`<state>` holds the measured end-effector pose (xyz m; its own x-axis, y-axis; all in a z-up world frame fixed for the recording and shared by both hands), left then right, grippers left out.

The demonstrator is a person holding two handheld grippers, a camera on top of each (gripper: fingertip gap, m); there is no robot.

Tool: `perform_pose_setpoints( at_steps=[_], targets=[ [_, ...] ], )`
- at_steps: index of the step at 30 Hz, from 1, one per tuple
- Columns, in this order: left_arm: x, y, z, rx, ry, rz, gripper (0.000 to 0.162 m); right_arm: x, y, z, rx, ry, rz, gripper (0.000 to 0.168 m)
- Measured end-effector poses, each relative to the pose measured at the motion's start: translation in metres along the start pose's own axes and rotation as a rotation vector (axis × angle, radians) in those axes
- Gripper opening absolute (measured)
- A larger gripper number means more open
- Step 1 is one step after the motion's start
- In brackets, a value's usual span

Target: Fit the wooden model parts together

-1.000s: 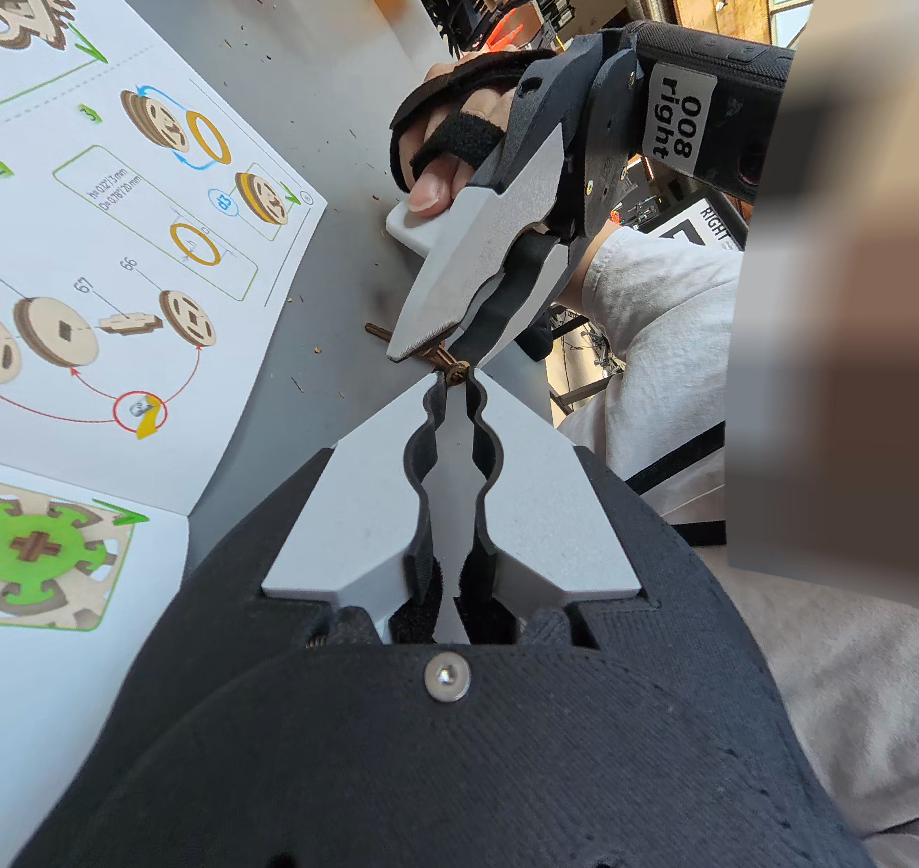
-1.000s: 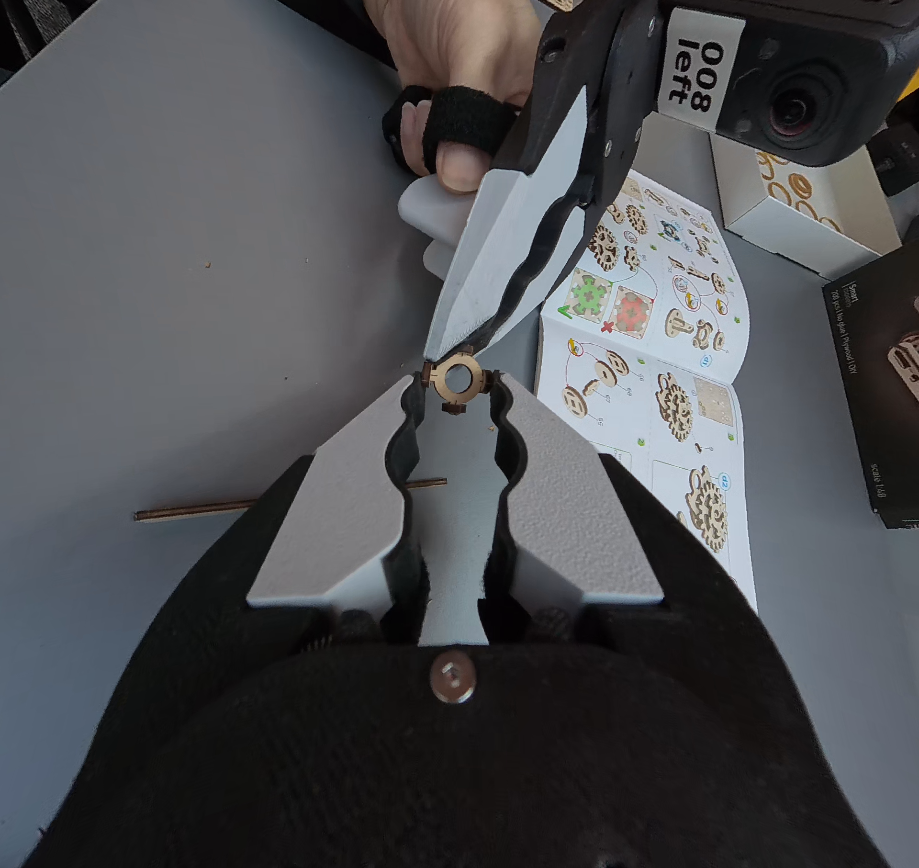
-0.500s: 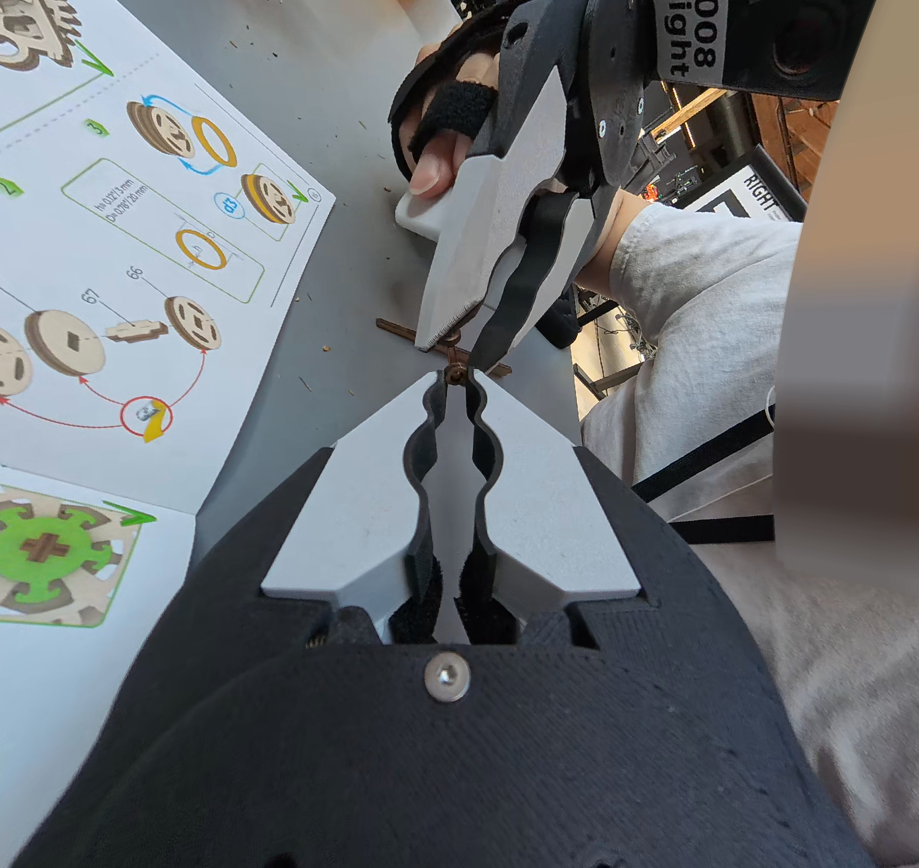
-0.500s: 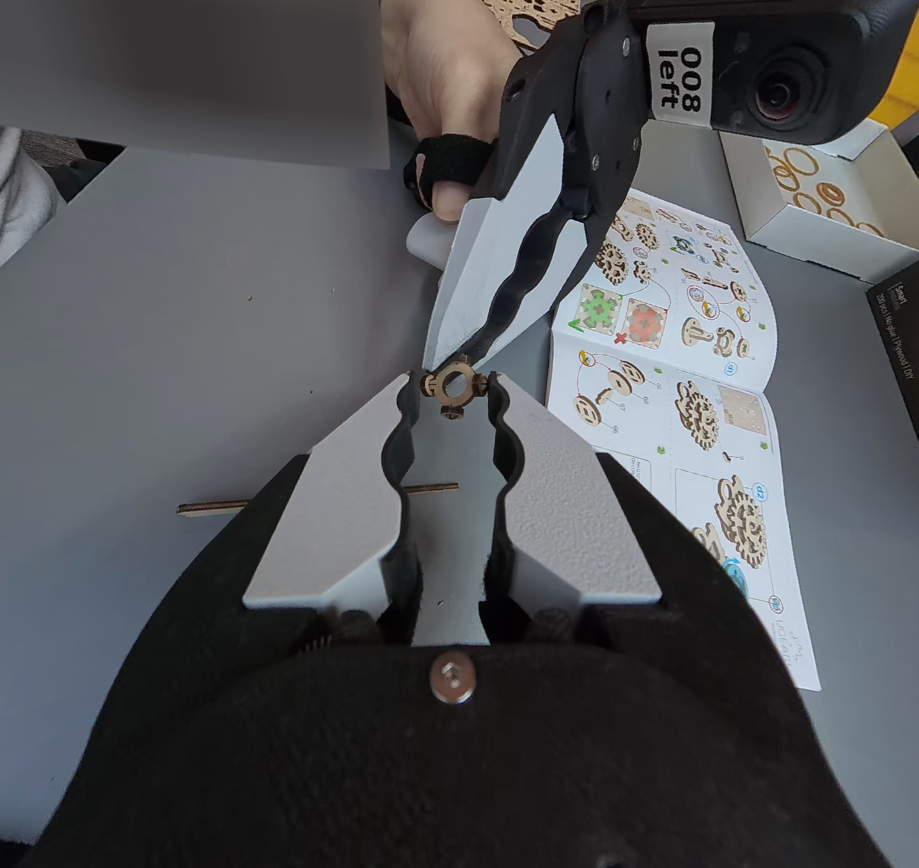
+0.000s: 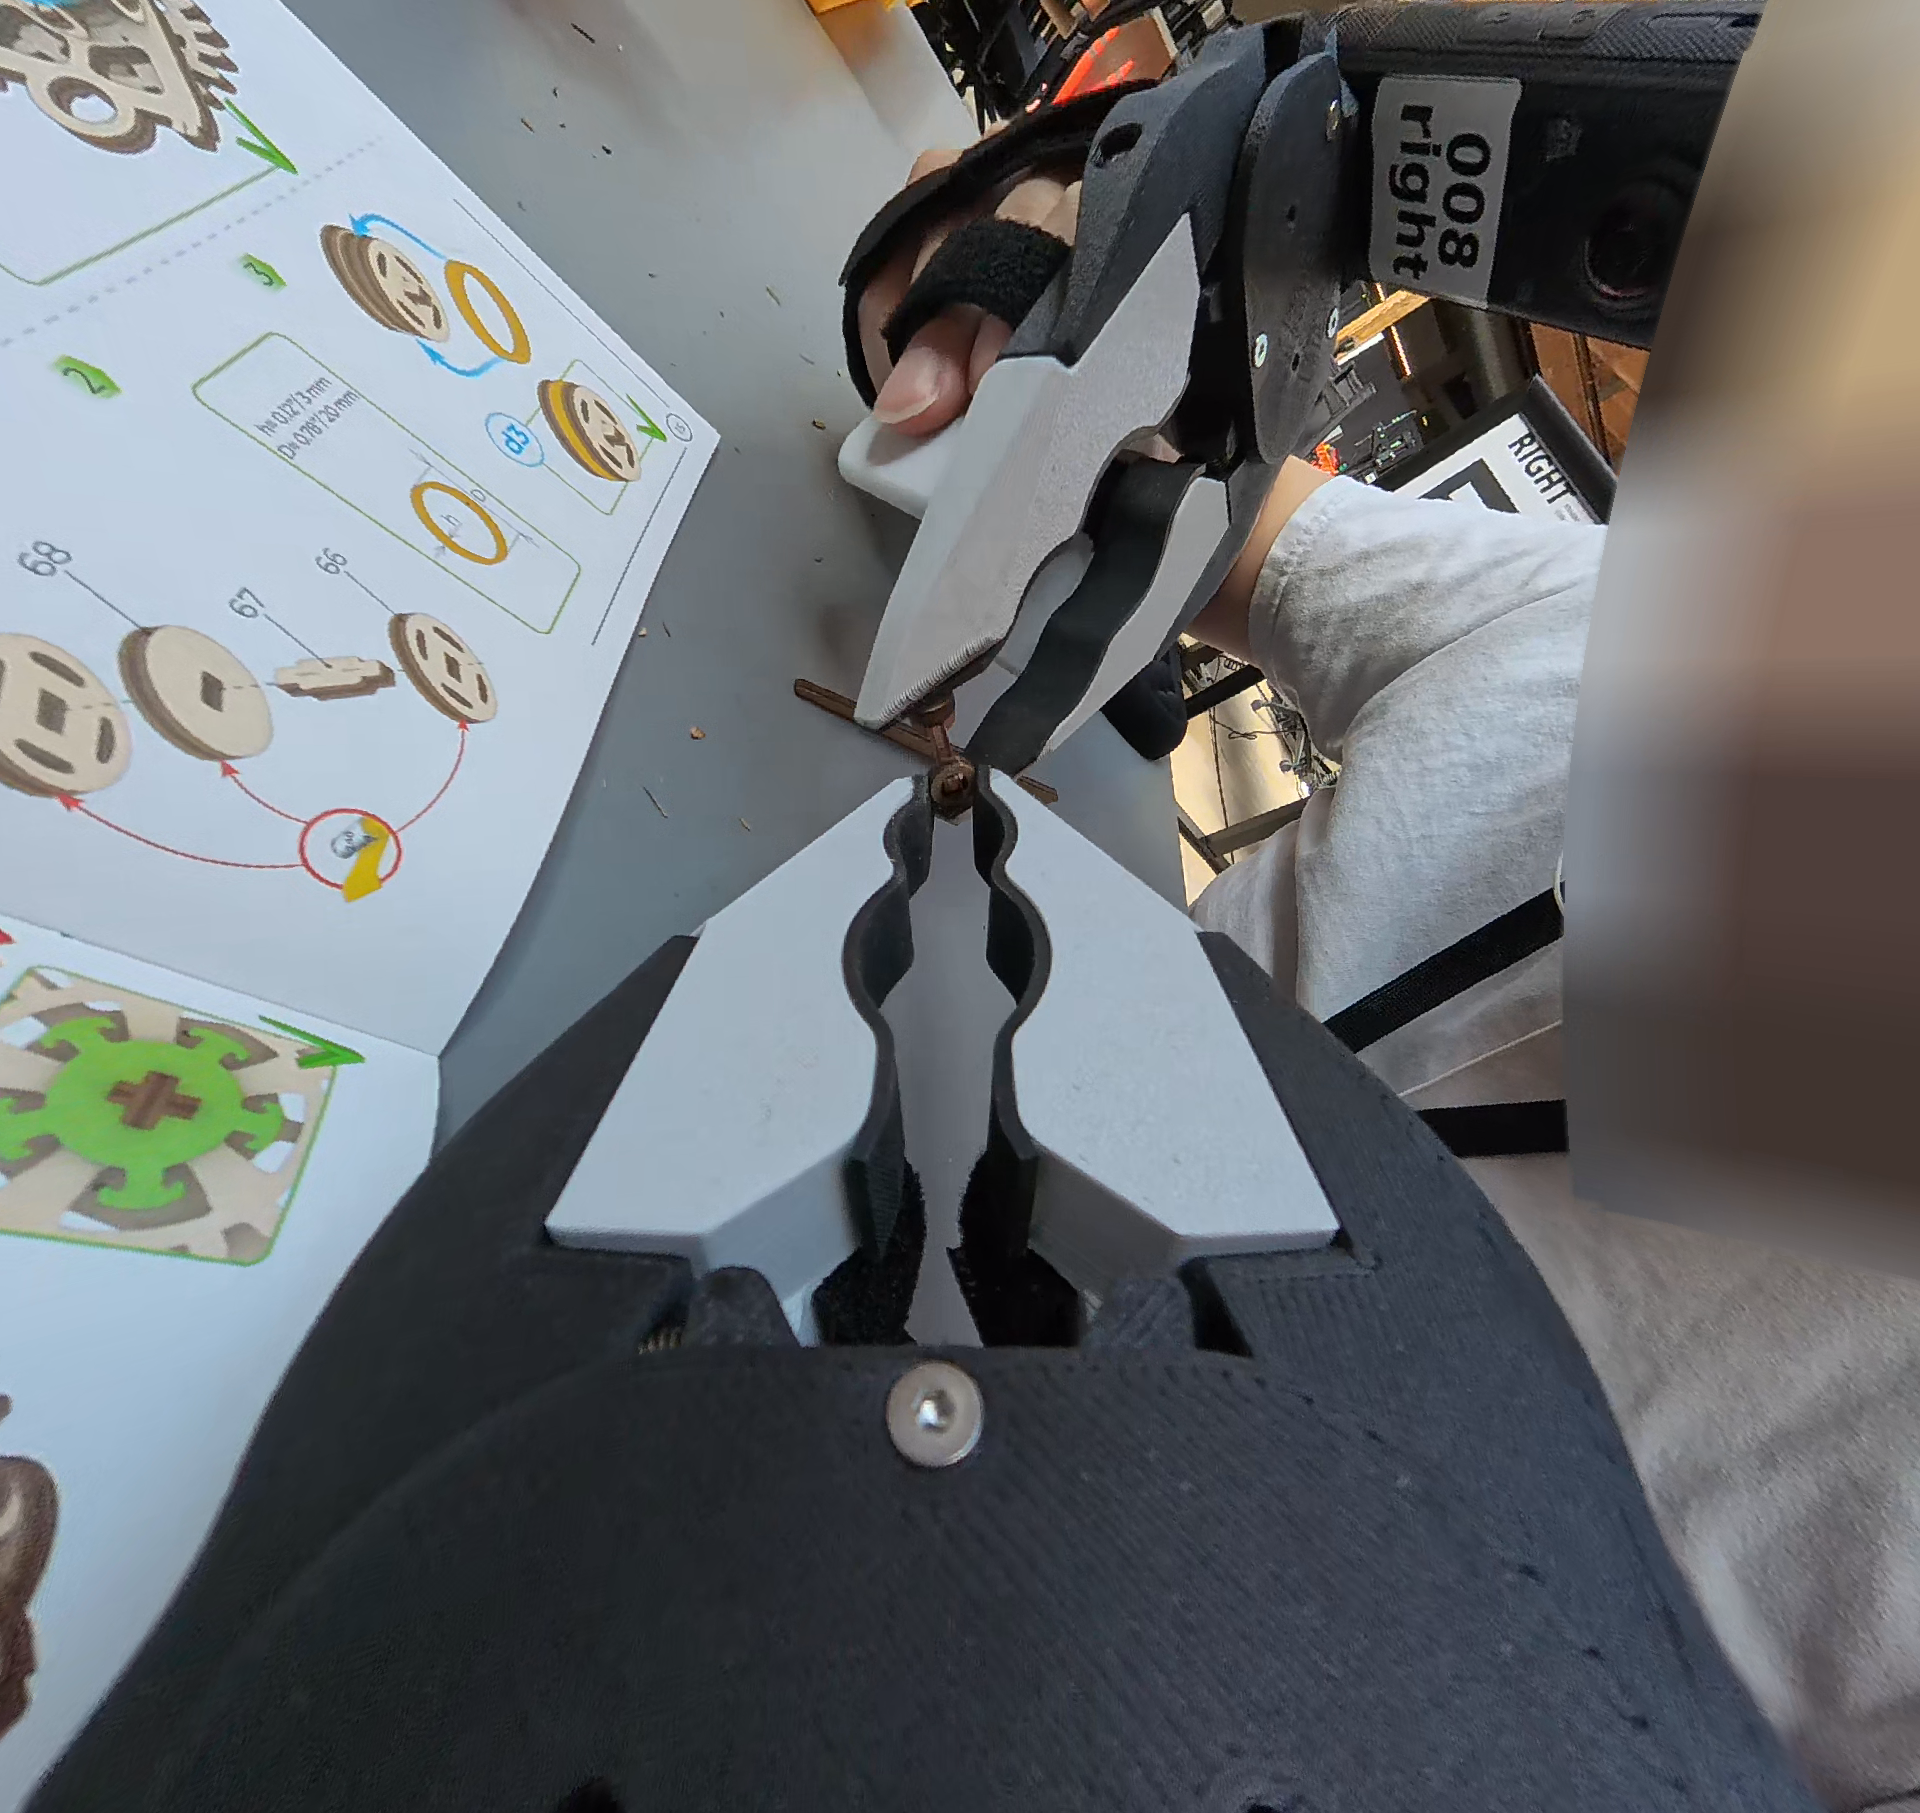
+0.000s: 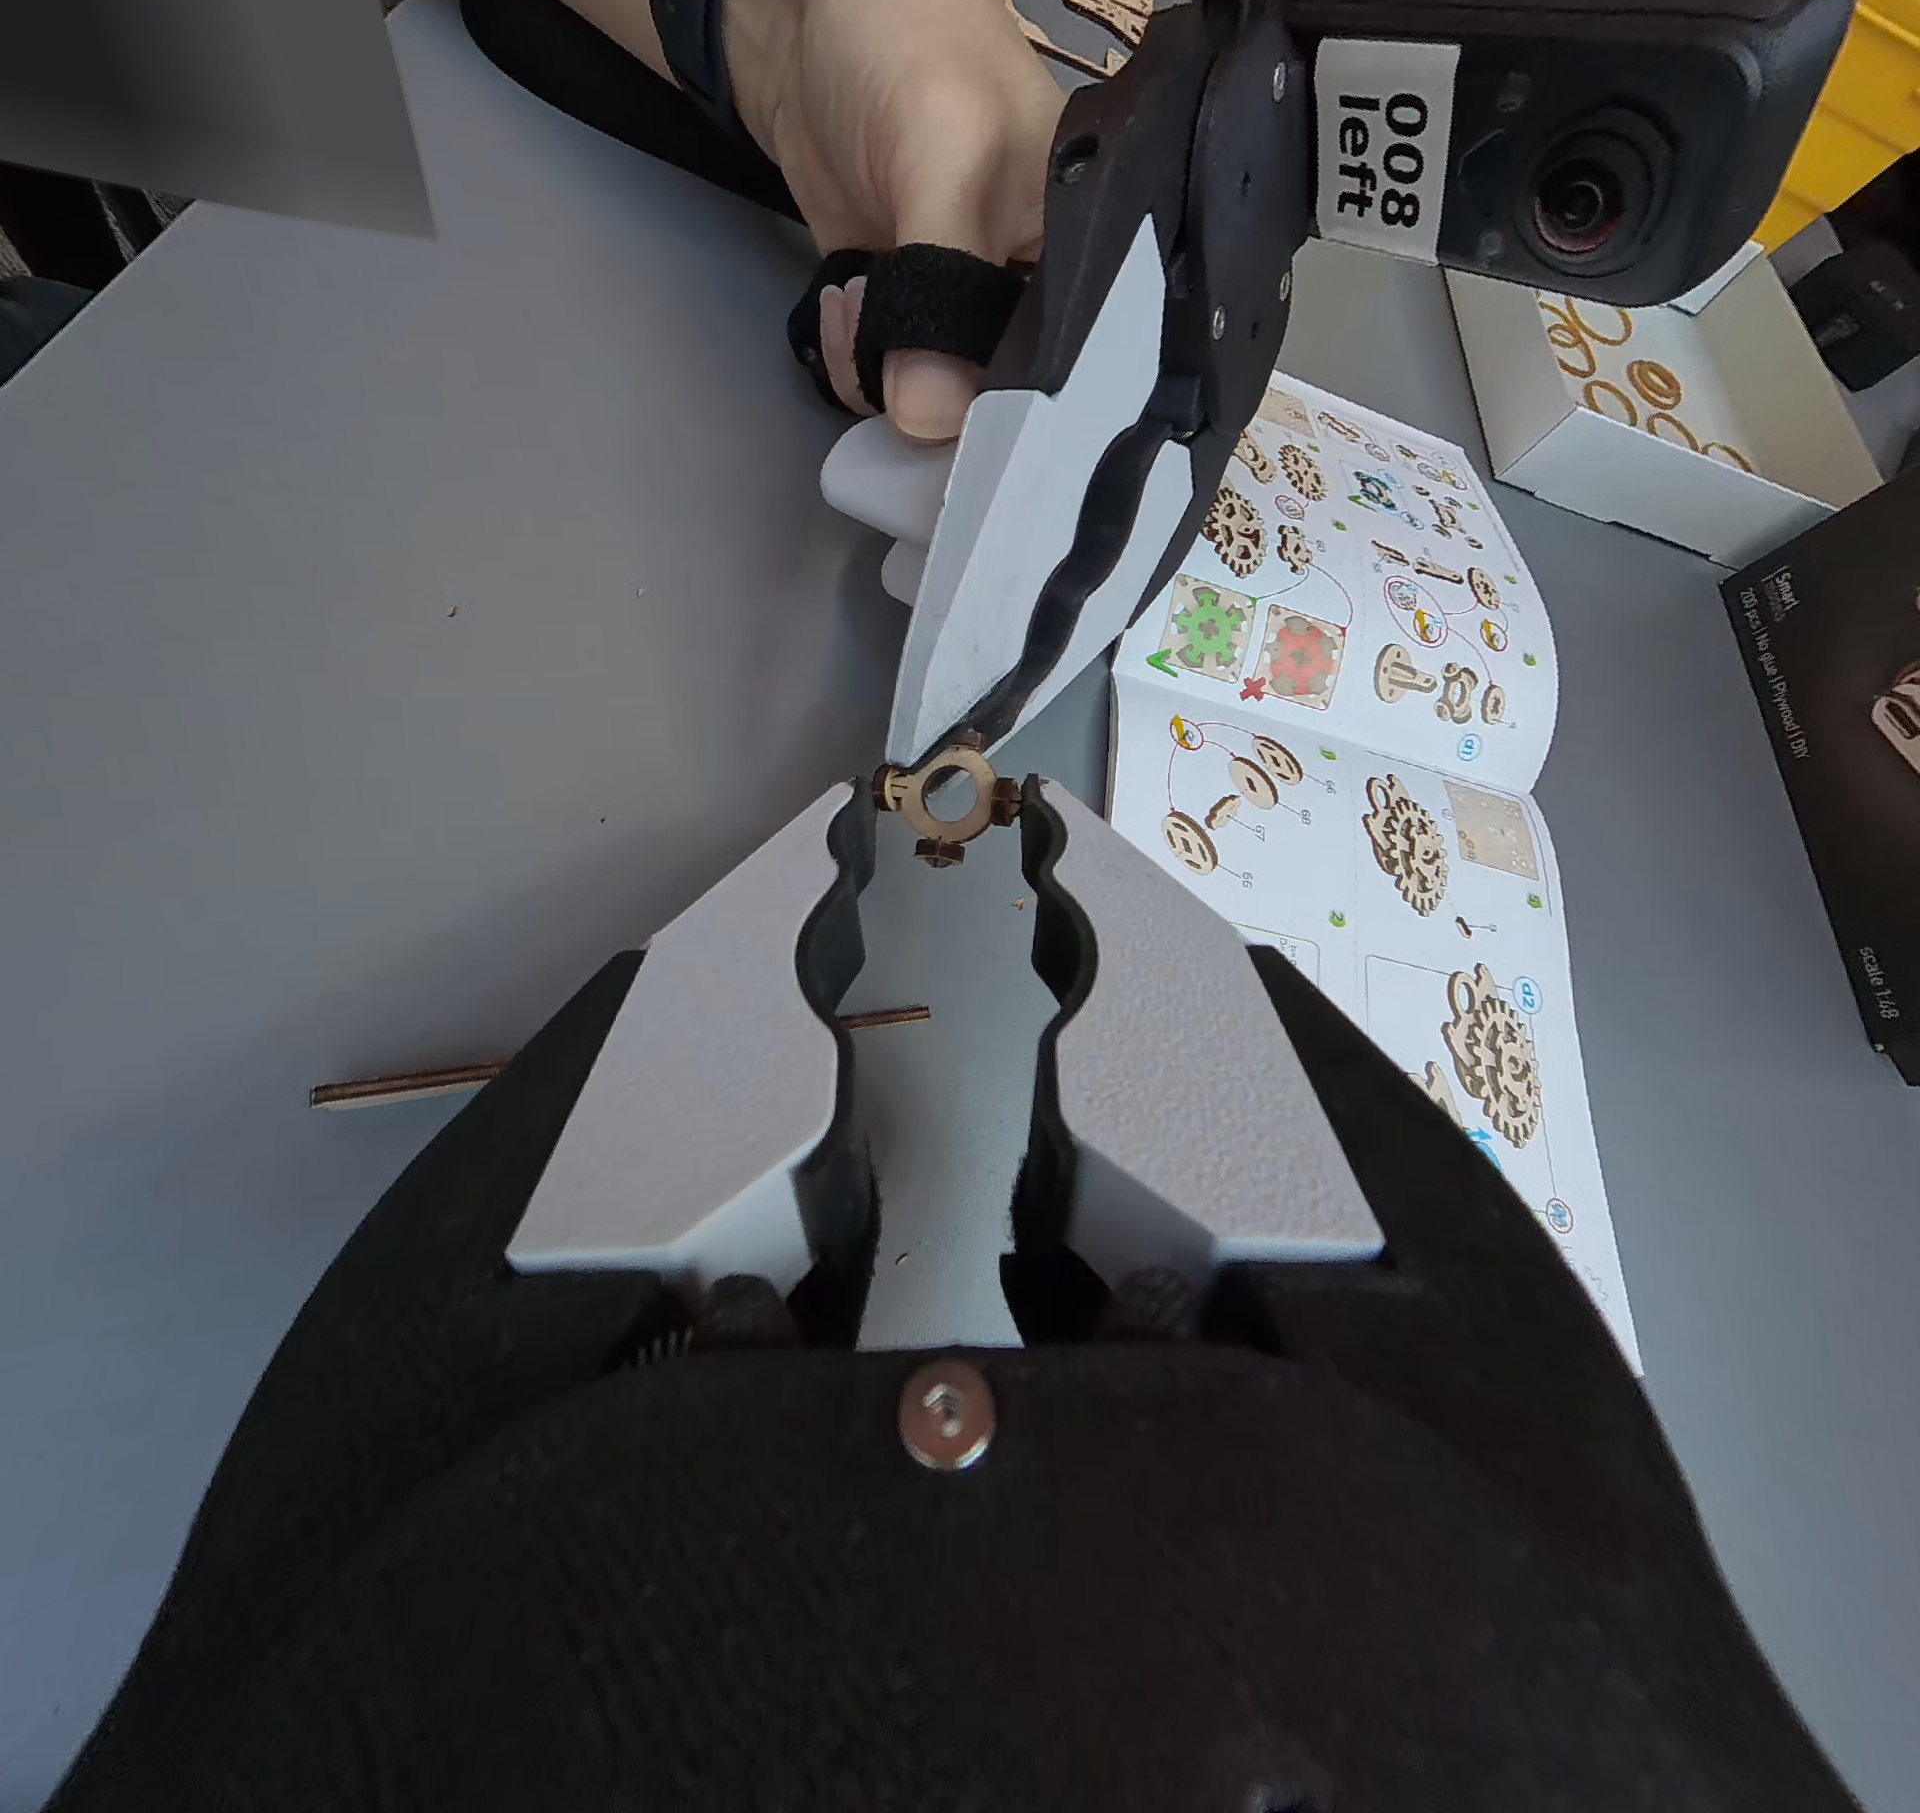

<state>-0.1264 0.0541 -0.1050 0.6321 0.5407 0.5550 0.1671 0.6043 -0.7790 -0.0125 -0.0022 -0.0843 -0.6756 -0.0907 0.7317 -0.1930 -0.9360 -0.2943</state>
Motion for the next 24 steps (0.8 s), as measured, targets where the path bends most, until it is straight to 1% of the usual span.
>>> perform_pose_setpoints(
  at_steps=[8, 12, 18, 21, 24],
  targets=[
    [0.0005, 0.0016, 0.0009, 0.008, -0.011, 0.013, 0.005, -0.0006, -0.0016, -0.0024, -0.006, 0.012, -0.048, 0.027],
    [0.0001, 0.0011, 0.0005, 0.008, -0.008, 0.007, 0.005, -0.0002, -0.0025, -0.0016, 0.016, 0.015, -0.075, 0.026],
    [-0.0008, 0.0008, -0.0012, 0.018, 0.009, -0.003, 0.005, -0.0007, -0.0017, -0.0018, 0.034, 0.03, -0.07, 0.025],
    [-0.0002, 0.0013, -0.0001, 0.002, -0.003, 0.012, 0.005, -0.0018, -0.0038, -0.0016, 0.048, 0.007, -0.107, 0.026],
    [0.0006, 0.0006, 0.0011, -0.034, -0.024, 0.032, 0.005, -0.0034, -0.0062, 0.0021, 0.082, -0.058, -0.123, 0.026]
  ],
)
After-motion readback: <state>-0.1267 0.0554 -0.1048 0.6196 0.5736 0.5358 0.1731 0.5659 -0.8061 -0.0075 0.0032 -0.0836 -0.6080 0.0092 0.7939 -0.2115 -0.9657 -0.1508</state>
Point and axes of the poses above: each gripper's, where its closed fingertips meet, z back along the fingers, x out of its top, y = z × x across the jaws, the point moved 8 cm from there along z, back along the fingers, and after that the axes turned 5 degrees about y, right-handed, at the moved point
